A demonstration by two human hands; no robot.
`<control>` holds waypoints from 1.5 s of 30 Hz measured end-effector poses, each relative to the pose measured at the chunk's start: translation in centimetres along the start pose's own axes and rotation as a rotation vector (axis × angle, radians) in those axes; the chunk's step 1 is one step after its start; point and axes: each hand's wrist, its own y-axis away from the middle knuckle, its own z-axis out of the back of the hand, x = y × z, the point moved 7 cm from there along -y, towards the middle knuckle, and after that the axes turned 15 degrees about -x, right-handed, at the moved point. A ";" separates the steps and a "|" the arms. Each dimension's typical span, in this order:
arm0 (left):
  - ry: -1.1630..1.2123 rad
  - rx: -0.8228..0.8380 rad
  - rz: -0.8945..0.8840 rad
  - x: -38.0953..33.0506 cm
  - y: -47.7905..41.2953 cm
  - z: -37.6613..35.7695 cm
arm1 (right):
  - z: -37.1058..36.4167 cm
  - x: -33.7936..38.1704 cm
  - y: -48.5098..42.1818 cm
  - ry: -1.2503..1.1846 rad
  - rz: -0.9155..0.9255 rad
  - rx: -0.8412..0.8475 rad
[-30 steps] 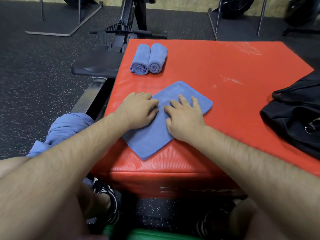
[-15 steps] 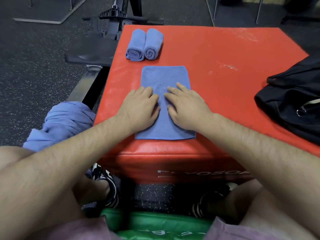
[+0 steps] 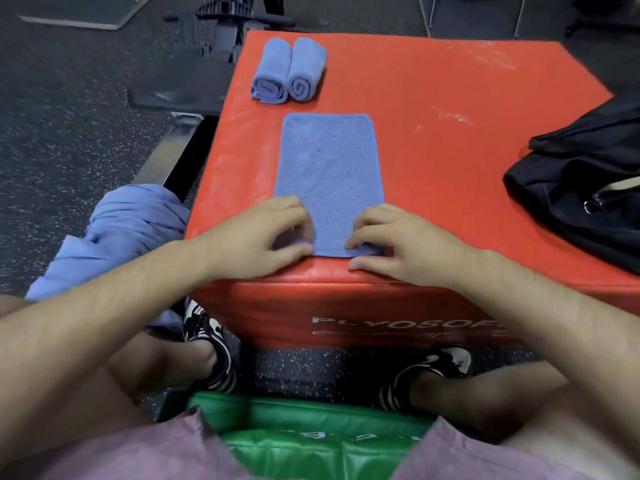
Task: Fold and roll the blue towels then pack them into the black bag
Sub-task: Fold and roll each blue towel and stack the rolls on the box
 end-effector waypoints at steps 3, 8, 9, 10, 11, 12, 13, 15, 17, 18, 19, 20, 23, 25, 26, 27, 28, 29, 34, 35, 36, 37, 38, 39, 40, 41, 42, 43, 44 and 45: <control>-0.010 0.083 0.007 0.2 0.7 -0.5 | 0.0 -0.2 0.3 -0.005 -0.017 -0.004; -0.062 0.126 0.034 2.2 1.3 0.8 | 0.5 -1.0 0.7 0.034 -0.052 -0.025; -0.041 0.142 0.045 2.4 1.3 0.9 | 0.7 -1.2 0.7 0.040 -0.059 -0.023; -0.016 0.155 0.049 2.5 1.2 1.0 | 0.8 -1.3 0.7 0.039 -0.063 -0.018; 0.004 0.166 0.053 2.5 1.2 1.1 | 0.8 -1.4 0.7 0.033 -0.064 -0.010; 0.019 0.175 0.055 2.6 1.1 1.1 | 0.9 -1.5 0.7 0.025 -0.065 0.001; 0.025 0.179 0.057 2.7 1.0 1.1 | 0.9 -1.6 0.6 0.019 -0.066 0.013; 0.006 0.172 0.038 2.6 0.9 1.3 | 1.0 -1.6 0.5 0.029 -0.054 0.034; -0.053 0.142 0.002 2.4 0.8 1.4 | 1.0 -1.5 0.4 0.060 -0.018 0.035; -0.093 0.122 -0.015 2.2 0.8 1.5 | 1.1 -1.4 0.4 0.070 -0.007 0.022; -0.132 0.104 -0.018 2.1 0.8 1.5 | 1.2 -1.3 0.4 0.073 -0.011 0.008; -0.156 0.086 -0.005 2.0 0.7 1.5 | 1.2 -1.2 0.4 0.076 -0.030 -0.005; -0.149 0.052 0.079 2.2 0.6 1.7 | 0.7 -0.7 0.3 0.135 -0.055 -0.023; -0.107 0.037 0.123 2.4 0.5 1.9 | 0.5 -0.7 0.1 0.164 -0.058 -0.015; -0.078 0.031 0.144 2.5 0.5 2.0 | 0.6 -0.8 0.1 0.164 -0.070 -0.013; -0.046 0.026 0.170 2.7 0.5 2.1 | 0.8 -1.0 0.0 0.160 -0.082 -0.015; -0.013 0.020 0.200 2.8 0.4 2.2 | 1.1 -1.3 0.0 0.156 -0.100 -0.024; 0.013 0.014 0.227 3.0 0.3 2.3 | 1.4 -1.5 0.0 0.143 -0.127 -0.041; 0.021 -0.034 0.276 4.1 -0.1 2.1 | 1.4 -3.2 -0.4 0.002 -0.296 -0.162; 0.012 -0.041 0.272 4.2 -0.3 2.0 | 1.2 -3.6 -0.4 -0.007 -0.321 -0.173; -0.005 -0.047 0.261 4.3 -0.4 1.9 | 1.0 -3.8 -0.4 -0.005 -0.330 -0.180; -0.034 -0.054 0.236 4.2 -0.5 1.8 | 1.0 -3.8 -0.4 0.022 -0.312 -0.193; -0.072 -0.067 0.196 4.1 -0.5 1.7 | 1.0 -3.6 -0.5 0.072 -0.270 -0.208; -0.113 -0.081 0.149 3.9 -0.6 1.6 | 1.1 -3.3 -0.5 0.125 -0.220 -0.221; -0.153 -0.094 0.105 3.6 -0.5 1.5 | 1.2 -3.0 -0.6 0.168 -0.178 -0.233; -0.187 -0.106 0.063 3.4 -0.5 1.3 | 1.3 -2.7 -0.6 0.202 -0.147 -0.243; -0.219 -0.114 0.027 3.1 -0.4 1.2 | 1.4 -2.4 -0.6 0.233 -0.124 -0.248; -0.254 -0.111 0.006 2.9 -0.3 1.1 | 1.4 -2.2 -0.5 0.260 -0.105 -0.246; -0.284 -0.097 -0.004 2.8 -0.1 1.1 | 1.3 -2.0 -0.3 0.281 -0.092 -0.226; -0.299 -0.080 -0.015 2.6 0.0 1.1 | 1.2 -1.9 -0.1 0.292 -0.076 -0.195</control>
